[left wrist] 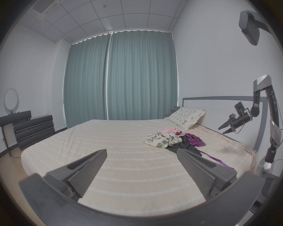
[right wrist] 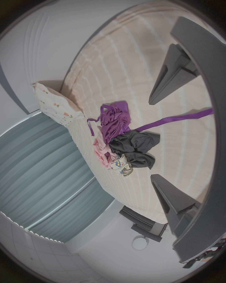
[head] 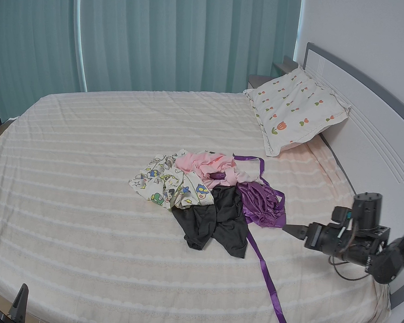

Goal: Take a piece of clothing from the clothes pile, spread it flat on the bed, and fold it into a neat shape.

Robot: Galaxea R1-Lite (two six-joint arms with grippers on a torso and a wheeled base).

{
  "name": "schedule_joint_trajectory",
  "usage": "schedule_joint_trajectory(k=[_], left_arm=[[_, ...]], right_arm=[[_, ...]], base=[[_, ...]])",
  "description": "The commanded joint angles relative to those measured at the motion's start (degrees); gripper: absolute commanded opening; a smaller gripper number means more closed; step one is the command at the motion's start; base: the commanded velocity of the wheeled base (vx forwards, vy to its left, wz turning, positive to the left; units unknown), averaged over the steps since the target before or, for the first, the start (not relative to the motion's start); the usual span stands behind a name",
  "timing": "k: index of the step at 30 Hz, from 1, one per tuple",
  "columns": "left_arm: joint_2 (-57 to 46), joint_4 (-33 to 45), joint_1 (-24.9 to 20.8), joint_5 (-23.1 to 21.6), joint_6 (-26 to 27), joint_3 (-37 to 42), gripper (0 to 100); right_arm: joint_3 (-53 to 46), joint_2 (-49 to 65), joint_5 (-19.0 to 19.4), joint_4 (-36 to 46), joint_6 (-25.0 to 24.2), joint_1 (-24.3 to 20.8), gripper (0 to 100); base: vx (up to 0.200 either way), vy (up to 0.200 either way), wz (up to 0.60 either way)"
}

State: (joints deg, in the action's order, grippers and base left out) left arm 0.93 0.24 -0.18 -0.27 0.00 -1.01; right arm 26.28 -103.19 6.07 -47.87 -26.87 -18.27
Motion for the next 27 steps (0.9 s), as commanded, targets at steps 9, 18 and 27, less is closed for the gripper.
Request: schedule_joint_trajectory(k=[9,18,27], left_arm=[[-0.7,0.0,0.0,0.0,0.0,0.9,100],[-0.7,0.0,0.0,0.0,0.0,0.9,100],[-0.7,0.0,0.0,0.0,0.0,0.9,100]], right_arm=[[25.9,-35.1,-6.9,-7.1,-7.1,-9.8,100],[30.7,-41.1,-9.0,-5.3,-7.1,-11.5,100],[36.5,-44.7,-10.6,-2.9,-6.5,-12.4,100]], base=[[0.0,0.0,0.0],[0.0,0.0,0.0],[0.0,0.0,0.0]])
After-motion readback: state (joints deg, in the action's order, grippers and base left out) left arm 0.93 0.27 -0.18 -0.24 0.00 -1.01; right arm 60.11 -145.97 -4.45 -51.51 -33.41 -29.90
